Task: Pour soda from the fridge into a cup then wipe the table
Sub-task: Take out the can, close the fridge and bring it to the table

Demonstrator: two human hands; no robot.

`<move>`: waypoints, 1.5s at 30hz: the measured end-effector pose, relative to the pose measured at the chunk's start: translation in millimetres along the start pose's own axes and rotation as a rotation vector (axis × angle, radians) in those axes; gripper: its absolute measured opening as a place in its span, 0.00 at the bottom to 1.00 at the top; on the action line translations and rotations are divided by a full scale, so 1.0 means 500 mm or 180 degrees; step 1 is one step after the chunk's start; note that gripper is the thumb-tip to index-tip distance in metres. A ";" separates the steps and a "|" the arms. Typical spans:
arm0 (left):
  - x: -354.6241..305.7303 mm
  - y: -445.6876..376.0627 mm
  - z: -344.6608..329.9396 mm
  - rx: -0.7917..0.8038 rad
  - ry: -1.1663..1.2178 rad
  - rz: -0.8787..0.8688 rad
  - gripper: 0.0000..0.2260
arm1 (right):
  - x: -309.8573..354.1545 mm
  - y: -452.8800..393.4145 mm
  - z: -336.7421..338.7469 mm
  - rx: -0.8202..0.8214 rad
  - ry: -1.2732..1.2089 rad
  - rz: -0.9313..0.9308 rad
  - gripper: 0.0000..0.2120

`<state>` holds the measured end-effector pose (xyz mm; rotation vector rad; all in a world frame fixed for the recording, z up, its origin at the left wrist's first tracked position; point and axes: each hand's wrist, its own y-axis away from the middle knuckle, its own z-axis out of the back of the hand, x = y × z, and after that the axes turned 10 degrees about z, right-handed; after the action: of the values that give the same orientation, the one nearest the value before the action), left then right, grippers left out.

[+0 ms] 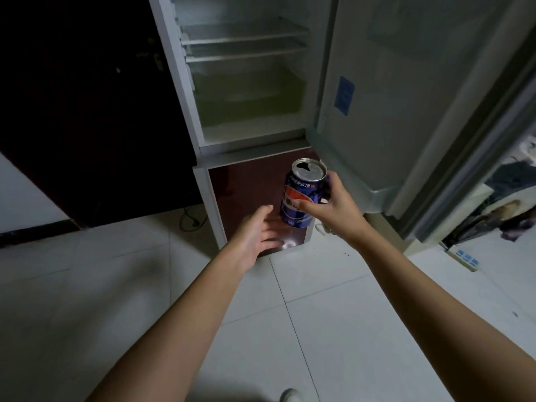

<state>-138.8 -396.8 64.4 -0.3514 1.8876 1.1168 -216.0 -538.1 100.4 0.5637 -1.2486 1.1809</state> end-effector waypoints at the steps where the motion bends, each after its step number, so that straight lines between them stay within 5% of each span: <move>1: 0.007 0.009 -0.005 0.0042 -0.0026 0.0028 0.12 | 0.002 0.017 0.001 -0.0073 -0.0004 -0.0043 0.32; 21: 0.149 0.059 -0.264 0.0816 -0.0715 0.0397 0.13 | -0.028 0.295 0.208 -0.1137 0.0329 -0.0475 0.29; 35: 0.158 0.001 -0.589 0.0482 -0.0441 0.0300 0.14 | -0.113 0.274 0.534 -0.0710 0.0397 -0.0286 0.33; 45: 0.139 -0.022 -0.708 0.0028 -0.0691 -0.0082 0.12 | -0.142 0.249 0.641 -0.0753 0.0248 -0.0191 0.34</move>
<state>-365.4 -677.3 73.1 -0.2386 1.6920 1.0839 -454.2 -796.0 96.6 0.3737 -1.2745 0.9792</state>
